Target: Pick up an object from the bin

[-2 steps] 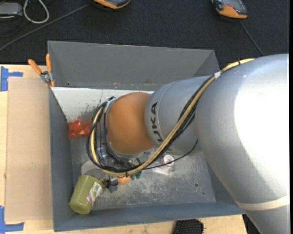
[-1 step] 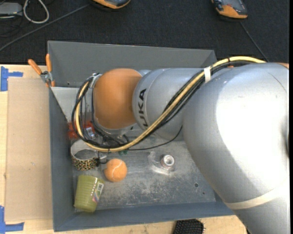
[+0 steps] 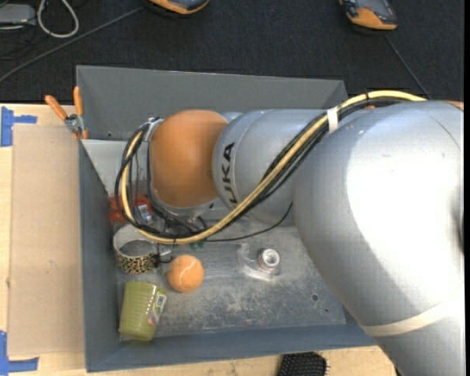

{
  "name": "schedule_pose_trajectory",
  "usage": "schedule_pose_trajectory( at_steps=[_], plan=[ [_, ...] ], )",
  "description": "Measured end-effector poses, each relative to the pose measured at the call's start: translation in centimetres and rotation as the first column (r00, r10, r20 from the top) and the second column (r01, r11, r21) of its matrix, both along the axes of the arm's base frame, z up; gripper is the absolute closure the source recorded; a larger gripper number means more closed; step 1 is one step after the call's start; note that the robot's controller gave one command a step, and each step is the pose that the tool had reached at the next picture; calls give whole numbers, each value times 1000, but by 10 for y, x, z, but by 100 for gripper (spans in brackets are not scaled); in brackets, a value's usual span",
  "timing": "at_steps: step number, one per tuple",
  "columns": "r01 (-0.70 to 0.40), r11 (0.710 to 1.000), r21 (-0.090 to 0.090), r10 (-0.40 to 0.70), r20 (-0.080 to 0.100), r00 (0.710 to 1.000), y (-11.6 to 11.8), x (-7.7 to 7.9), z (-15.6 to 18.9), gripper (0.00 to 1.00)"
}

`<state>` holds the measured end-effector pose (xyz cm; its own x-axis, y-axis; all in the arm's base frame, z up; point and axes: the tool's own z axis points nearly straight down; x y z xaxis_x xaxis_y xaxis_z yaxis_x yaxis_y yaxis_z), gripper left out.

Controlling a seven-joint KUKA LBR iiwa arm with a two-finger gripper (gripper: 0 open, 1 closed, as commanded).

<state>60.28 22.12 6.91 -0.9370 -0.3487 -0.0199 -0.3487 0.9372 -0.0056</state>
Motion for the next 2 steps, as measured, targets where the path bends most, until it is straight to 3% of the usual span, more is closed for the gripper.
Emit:
schedule_pose_trajectory(
  at_steps=[1, 2],
  plan=[
    [65, 998, 2, -65, -2, 998, -9, -2, 0, 100],
    [47, 999, 1, -47, -3, 999, 0, 1, 79, 100]
  ],
)
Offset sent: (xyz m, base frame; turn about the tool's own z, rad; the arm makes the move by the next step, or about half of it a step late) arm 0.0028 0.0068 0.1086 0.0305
